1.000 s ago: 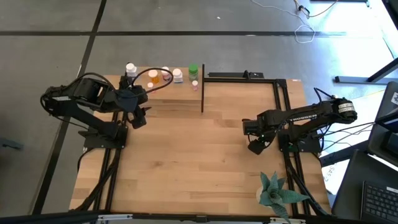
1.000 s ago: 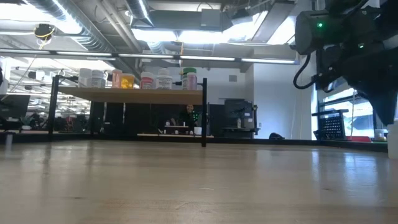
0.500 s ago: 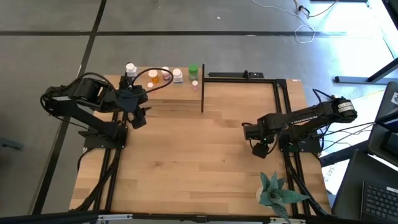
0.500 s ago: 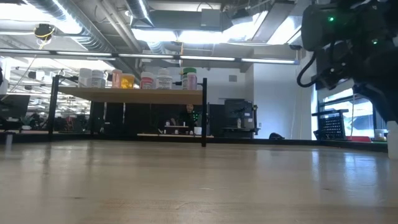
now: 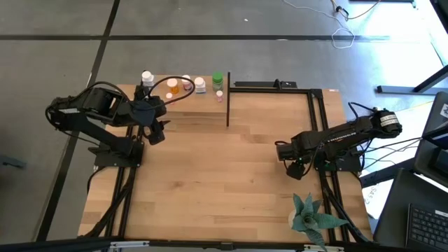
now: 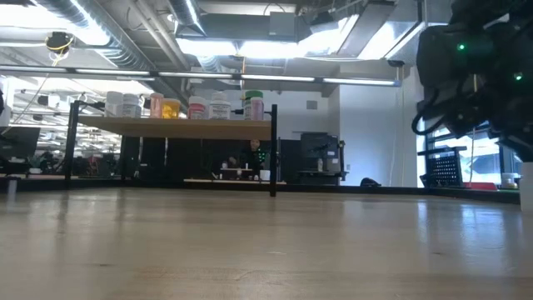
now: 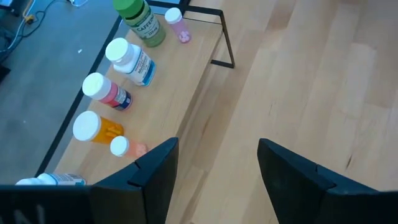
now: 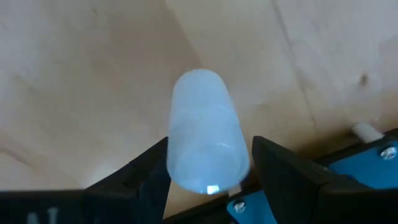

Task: Pick and place medicine bottles onto shelf by color
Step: Put the transparent pill bottle on the shelf

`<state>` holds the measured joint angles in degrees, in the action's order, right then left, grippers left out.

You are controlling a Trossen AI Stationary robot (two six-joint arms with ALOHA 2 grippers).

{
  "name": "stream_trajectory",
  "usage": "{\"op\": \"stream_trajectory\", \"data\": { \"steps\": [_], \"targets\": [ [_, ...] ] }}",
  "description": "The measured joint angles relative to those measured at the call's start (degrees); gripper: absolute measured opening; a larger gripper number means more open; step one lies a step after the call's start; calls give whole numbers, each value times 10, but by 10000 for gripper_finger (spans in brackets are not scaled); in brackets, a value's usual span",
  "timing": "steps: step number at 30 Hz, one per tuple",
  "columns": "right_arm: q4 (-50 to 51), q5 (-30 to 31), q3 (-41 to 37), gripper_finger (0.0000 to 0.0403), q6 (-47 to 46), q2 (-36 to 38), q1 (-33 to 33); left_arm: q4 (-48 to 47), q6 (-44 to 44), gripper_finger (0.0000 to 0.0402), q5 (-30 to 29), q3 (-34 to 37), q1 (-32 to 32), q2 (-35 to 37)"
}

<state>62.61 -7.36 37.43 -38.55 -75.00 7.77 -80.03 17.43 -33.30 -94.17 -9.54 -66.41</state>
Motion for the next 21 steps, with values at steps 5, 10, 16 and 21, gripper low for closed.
{"op": "stream_trajectory", "data": {
  "steps": [5, 10, 16, 21],
  "targets": [
    [-7, 18, 2, 221, 16, 0, 0, 0, 5, 214, 0, 0, 0, 0],
    [-19, 18, 8, 221, 33, 0, 0, 0, 5, 214, 0, 0, 0, 0],
    [-20, 18, 8, 206, 31, 0, 0, 0, 6, 214, 0, 0, 0, 0],
    [-23, 17, 8, 167, 26, 0, 0, 0, 20, 214, 0, 0, 0, 0]
  ]
}}
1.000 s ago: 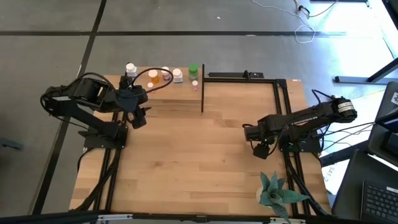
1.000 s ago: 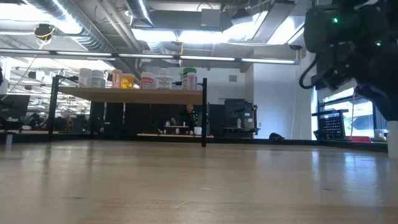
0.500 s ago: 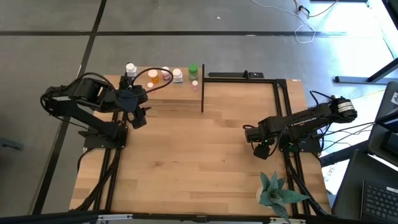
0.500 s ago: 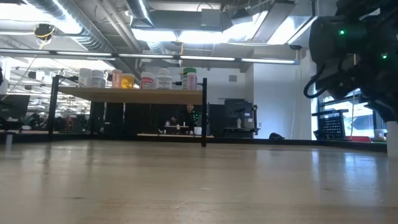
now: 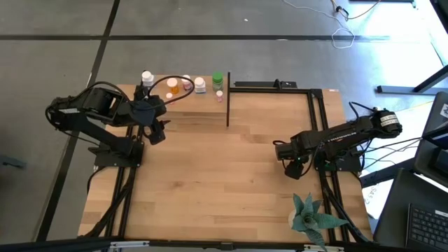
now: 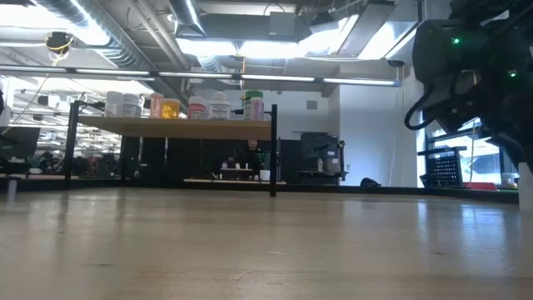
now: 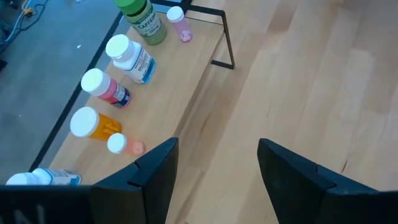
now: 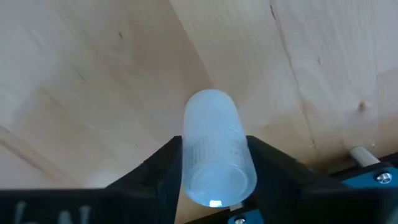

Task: Pick and place medicine bottles onto shelf by color
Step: Put the transparent pill bottle on the shelf

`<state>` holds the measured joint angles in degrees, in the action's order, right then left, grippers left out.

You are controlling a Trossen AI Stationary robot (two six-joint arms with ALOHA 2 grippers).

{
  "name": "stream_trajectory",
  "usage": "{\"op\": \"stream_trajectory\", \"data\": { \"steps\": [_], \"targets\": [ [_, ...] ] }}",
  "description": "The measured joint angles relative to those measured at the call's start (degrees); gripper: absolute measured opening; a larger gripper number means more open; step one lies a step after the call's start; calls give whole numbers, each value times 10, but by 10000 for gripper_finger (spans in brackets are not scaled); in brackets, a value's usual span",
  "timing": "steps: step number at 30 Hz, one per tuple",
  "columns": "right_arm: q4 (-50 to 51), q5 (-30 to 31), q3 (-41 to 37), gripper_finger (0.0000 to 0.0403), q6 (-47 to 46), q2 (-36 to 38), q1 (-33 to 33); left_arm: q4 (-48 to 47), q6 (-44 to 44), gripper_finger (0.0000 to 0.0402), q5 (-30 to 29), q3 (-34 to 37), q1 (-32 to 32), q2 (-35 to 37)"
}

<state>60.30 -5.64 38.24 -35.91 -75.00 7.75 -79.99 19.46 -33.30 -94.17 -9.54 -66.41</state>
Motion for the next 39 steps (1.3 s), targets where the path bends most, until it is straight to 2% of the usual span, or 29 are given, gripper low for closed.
{"op": "stream_trajectory", "data": {
  "steps": [4, 10, 16, 22, 27, 32, 36, 39],
  "targets": [
    [-11, -8, 2, 146, -25, 0, 0, 0, 12, 214, 0, 0, -1, 0],
    [-19, -15, 41, 153, -57, 0, 0, 0, 15, 214, 0, 0, -14, 0],
    [-19, -9, 130, 155, -86, 0, 0, 0, 32, 214, 0, 0, -38, 0],
    [-18, 50, 238, 155, -94, -3, 0, -1, 63, 214, 0, 0, -70, 0],
    [-21, 115, 342, 156, -56, -38, 0, -1, 86, 214, -4, 0, -88, 0],
    [-23, 171, 455, 156, 29, -100, 0, -1, 105, 214, -12, 0, -104, 0],
    [-23, 215, 543, 156, 106, -153, -2, -1, 118, 214, -46, 0, -115, 0],
    [-23, 229, 612, 156, 151, -194, -13, -1, 107, 214, -52, 0, -117, 0]
  ]
}}
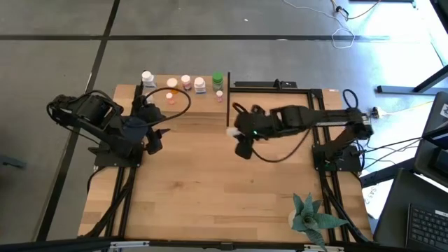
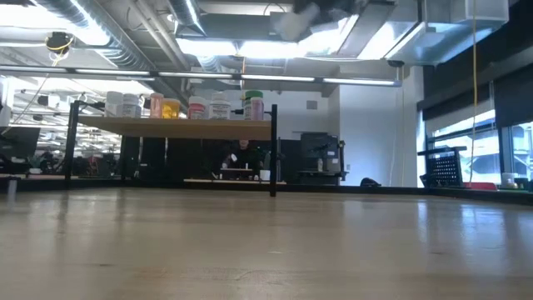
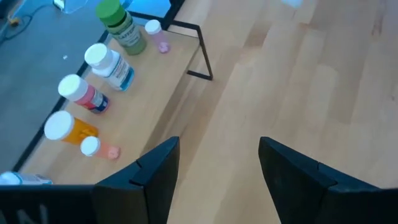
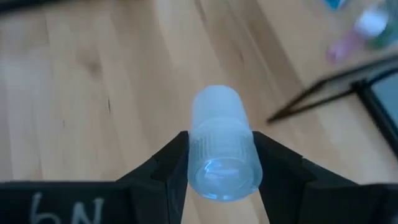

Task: Pick and place medicine bottles onto shelf by color
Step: Put the transparent pill bottle on the shelf

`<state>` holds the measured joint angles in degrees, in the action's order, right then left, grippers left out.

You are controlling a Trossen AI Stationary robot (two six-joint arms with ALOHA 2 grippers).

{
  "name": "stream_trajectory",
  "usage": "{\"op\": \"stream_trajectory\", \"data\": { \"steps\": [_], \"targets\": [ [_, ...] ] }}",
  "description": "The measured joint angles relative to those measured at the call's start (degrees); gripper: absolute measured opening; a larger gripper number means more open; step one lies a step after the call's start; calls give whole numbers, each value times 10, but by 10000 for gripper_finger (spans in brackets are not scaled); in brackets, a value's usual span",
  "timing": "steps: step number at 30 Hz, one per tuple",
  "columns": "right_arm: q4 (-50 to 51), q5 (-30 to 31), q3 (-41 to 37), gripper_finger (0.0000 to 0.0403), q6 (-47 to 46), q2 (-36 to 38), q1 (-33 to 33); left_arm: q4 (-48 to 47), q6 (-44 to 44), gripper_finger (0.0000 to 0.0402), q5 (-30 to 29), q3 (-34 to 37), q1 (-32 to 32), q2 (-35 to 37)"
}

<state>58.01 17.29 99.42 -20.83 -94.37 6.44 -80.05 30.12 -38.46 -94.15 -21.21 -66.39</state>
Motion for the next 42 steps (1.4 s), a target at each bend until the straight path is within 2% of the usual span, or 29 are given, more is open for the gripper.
{"op": "stream_trajectory", "data": {
  "steps": [5, 11, 17, 22, 26, 29, 34, 38, 42],
  "targets": [
    [16, -22, 126, 156, 31, -69, -23, 0, -37, 214, -6, 0, 0, 0],
    [70, -30, 272, 156, 45, -146, -51, 0, -39, 214, -53, 0, 1, 0],
    [83, -28, 353, 156, 93, -201, -69, 0, -70, 214, -36, 0, 1, 0],
    [47, -23, 346, 156, 136, -209, -81, 12, -106, 214, -35, 0, 1, 0],
    [22, -23, 344, 156, 166, -209, -86, 62, -154, 214, -34, 0, 10, 0],
    [13, -24, 344, 156, 191, -209, -89, 119, -189, 214, -33, 0, 27, 0],
    [-2, -23, 344, 156, 227, -209, -90, 202, -290, 214, 9, 0, 68, -13],
    [-6, -24, 344, 156, 241, -208, -89, 242, -381, 214, 19, 0, 99, -34],
    [-6, -24, 344, 156, 243, -208, -90, 257, -412, 214, 45, 0, 136, -58]
  ]
}}
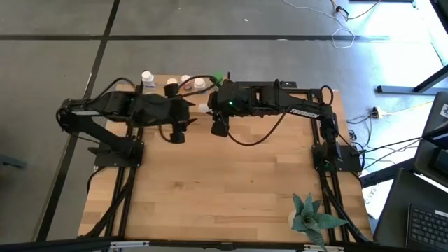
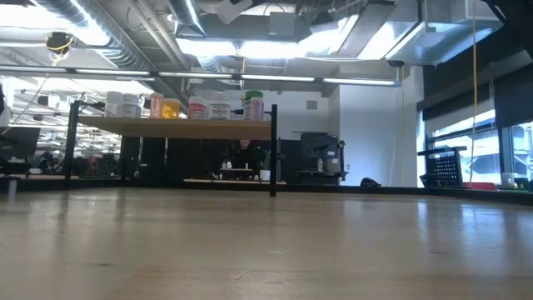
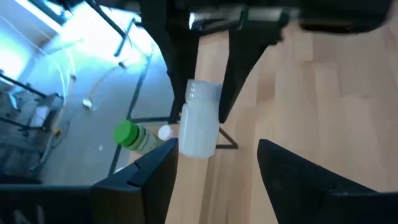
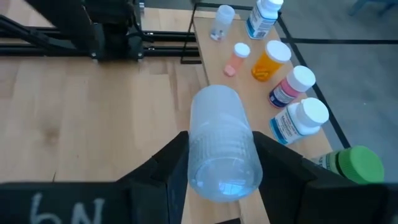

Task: Pick and place medicine bottles onto shelf by color
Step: Put the transparent pill bottle on the shelf

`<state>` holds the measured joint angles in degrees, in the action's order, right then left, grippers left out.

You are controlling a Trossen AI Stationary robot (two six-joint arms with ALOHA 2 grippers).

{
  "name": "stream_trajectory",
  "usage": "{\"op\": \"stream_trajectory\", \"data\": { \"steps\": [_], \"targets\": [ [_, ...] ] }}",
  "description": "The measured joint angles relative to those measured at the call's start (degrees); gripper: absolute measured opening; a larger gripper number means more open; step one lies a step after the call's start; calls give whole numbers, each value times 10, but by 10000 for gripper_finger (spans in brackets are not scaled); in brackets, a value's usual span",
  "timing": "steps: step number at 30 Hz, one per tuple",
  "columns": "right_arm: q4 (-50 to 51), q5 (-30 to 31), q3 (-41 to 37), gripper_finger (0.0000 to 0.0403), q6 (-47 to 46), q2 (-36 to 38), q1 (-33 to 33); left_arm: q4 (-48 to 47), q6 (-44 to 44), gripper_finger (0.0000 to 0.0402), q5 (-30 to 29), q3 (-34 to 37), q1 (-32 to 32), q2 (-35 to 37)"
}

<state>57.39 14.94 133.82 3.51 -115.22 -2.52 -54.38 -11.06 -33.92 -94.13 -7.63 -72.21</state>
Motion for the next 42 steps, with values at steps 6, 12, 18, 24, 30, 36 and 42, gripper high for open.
{"op": "stream_trajectory", "data": {
  "steps": [6, 12, 18, 24, 30, 36, 42],
  "targets": [
    [1, 0, 0, 156, 11, 0, 0, 8, -16, 214, 48, 0, 55, -33],
    [1, 0, 0, 156, 15, 0, 0, 18, -31, 214, 86, 0, 87, -53],
    [1, 0, 0, 156, 15, 0, 0, 19, -32, 214, 121, 0, 111, -60],
    [-4, -1, 0, 156, 15, 0, 1, 19, -37, 214, 165, 0, 134, -60],
    [-6, 0, 0, 156, 15, 0, 1, 23, -58, 214, 175, 0, 152, -62],
    [-7, 1, 0, 156, 15, 0, 1, 26, -60, 214, 188, 0, 160, -64],
    [-6, 0, 0, 156, 15, 0, 0, 26, -57, 214, 187, 0, 160, -64]
  ]
}}
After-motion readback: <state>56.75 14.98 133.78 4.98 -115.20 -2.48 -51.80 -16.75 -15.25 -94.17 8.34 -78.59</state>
